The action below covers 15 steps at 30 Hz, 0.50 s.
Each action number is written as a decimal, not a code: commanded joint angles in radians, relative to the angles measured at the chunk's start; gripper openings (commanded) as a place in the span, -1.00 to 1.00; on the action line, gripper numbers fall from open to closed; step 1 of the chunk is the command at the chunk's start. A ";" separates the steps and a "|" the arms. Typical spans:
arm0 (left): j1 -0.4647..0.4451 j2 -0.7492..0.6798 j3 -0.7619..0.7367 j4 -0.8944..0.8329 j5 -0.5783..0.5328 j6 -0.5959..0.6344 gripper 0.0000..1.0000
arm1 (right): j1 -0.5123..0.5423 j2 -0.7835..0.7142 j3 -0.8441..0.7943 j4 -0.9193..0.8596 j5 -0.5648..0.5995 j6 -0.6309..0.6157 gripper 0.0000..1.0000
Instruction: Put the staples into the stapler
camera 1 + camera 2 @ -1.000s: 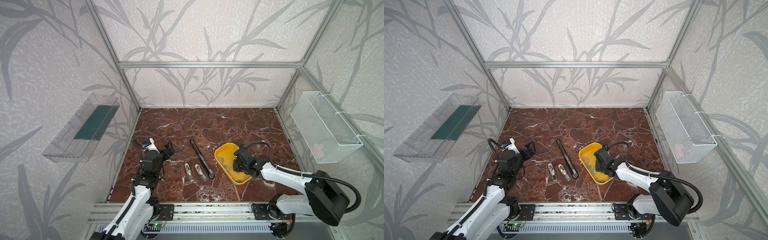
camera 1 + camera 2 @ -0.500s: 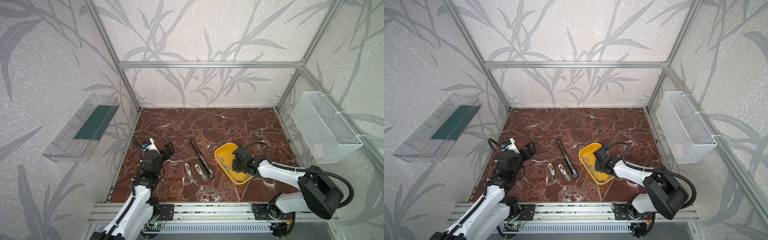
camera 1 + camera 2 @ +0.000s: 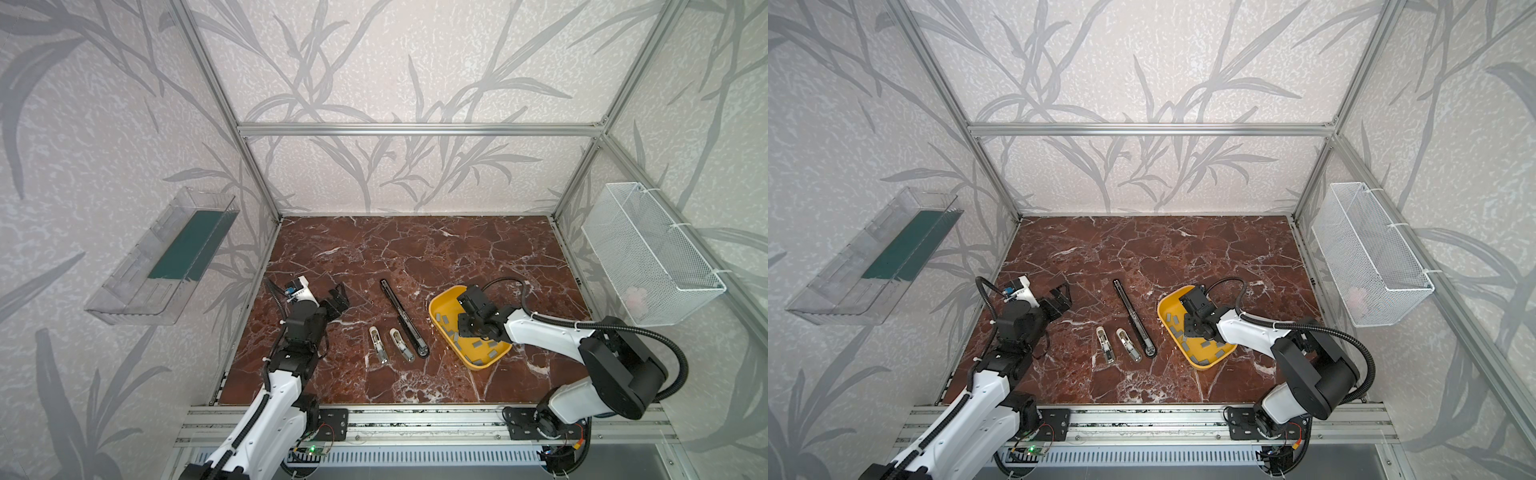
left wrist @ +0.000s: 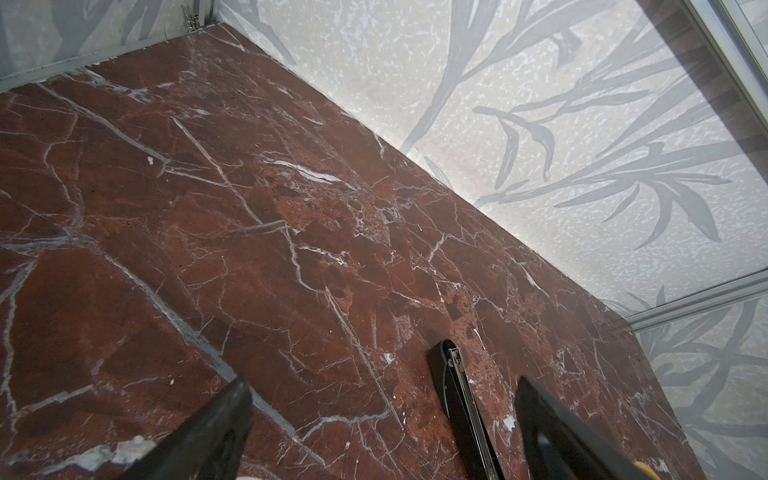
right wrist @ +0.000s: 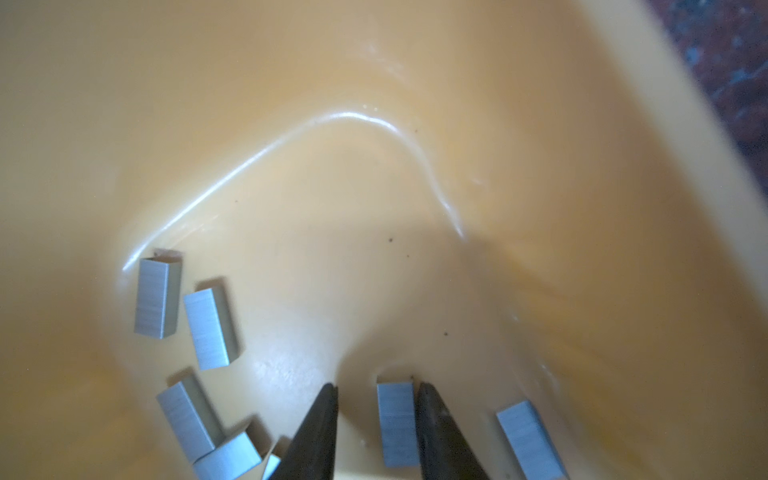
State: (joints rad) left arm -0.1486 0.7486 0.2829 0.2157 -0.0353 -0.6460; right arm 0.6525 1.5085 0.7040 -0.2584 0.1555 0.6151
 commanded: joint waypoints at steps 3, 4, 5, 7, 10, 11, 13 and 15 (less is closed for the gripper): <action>-0.003 0.000 0.020 0.004 -0.017 0.002 0.96 | -0.005 0.024 0.022 -0.091 0.004 -0.032 -0.35; -0.003 0.001 0.019 0.004 -0.017 0.002 0.96 | -0.005 0.021 0.021 -0.095 0.007 -0.034 -0.35; -0.002 0.001 0.020 0.003 -0.018 0.002 0.96 | -0.005 0.018 0.021 -0.097 0.009 -0.036 -0.36; -0.002 0.000 0.019 0.004 -0.017 0.002 0.96 | -0.005 0.010 0.015 -0.095 0.014 -0.040 -0.39; -0.002 0.000 0.019 0.004 -0.014 0.001 0.96 | -0.005 0.019 0.018 -0.097 0.010 -0.043 -0.45; -0.002 0.000 0.019 0.004 -0.014 0.002 0.96 | -0.003 0.026 0.021 -0.099 0.008 -0.044 -0.47; -0.002 0.000 0.020 0.003 -0.016 0.002 0.96 | -0.004 0.048 0.031 -0.105 0.000 -0.046 -0.50; -0.002 -0.002 0.020 0.002 -0.016 0.002 0.96 | -0.004 0.065 0.041 -0.111 -0.006 -0.048 -0.52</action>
State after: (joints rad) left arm -0.1486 0.7486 0.2829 0.2157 -0.0353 -0.6460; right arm 0.6525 1.5349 0.7341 -0.3096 0.1635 0.5743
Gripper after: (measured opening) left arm 0.980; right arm 0.244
